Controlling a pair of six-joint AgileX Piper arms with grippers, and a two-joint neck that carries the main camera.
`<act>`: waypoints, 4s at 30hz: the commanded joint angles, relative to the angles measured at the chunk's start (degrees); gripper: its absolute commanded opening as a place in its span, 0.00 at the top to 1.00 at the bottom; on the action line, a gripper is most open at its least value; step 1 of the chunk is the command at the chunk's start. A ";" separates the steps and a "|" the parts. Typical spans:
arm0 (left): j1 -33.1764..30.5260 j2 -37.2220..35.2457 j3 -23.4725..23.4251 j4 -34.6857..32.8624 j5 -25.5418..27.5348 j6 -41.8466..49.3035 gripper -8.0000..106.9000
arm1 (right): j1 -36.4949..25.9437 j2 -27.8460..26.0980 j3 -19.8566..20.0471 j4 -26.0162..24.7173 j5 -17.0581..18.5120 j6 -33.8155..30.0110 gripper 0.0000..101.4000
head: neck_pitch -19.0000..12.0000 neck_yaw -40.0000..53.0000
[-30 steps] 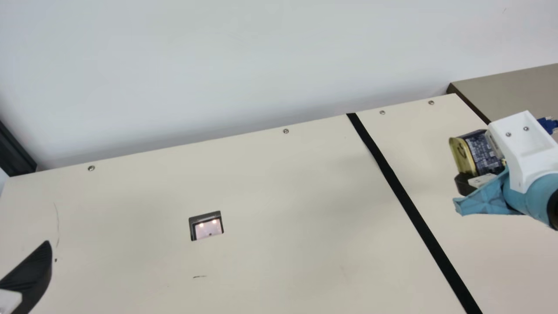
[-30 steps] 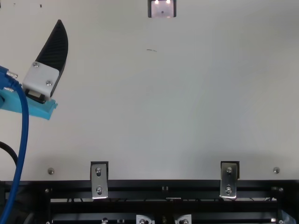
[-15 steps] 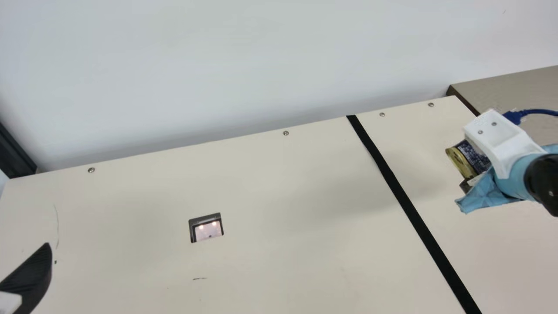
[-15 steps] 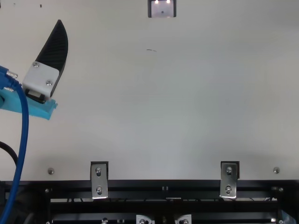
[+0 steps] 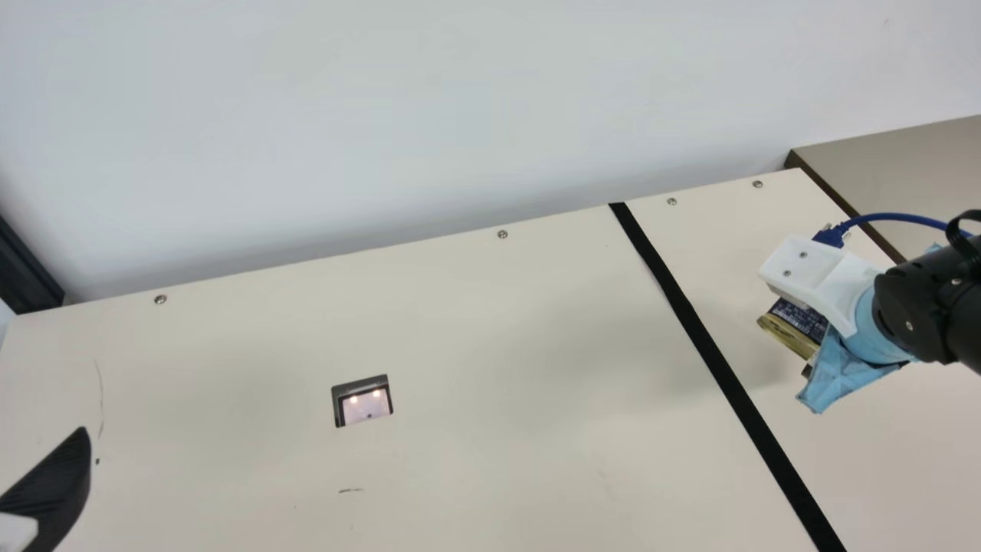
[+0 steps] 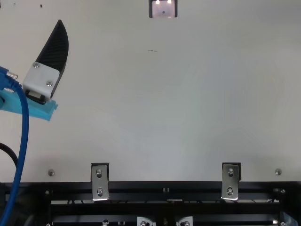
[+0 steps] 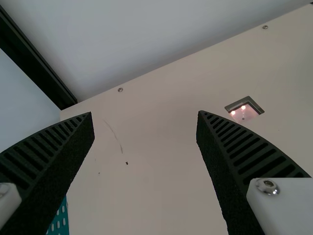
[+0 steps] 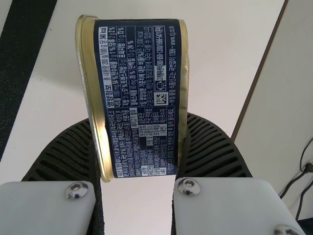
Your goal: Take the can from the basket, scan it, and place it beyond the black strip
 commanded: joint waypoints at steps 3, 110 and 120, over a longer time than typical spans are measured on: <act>0.00 0.00 0.00 0.00 0.00 0.00 0.15 | 0.02 0.41 -0.18 1.70 1.76 -0.72 1.00 | -2.17 -0.89; 6.15 -12.81 5.07 5.00 -3.22 -8.79 0.15 | 27.70 -32.90 16.97 32.71 -12.66 25.13 0.00 | 8.18 16.89; 9.00 -22.77 9.44 5.66 -1.47 -13.87 0.15 | 28.73 -43.60 25.95 33.21 -15.87 26.37 0.00 | 8.18 16.89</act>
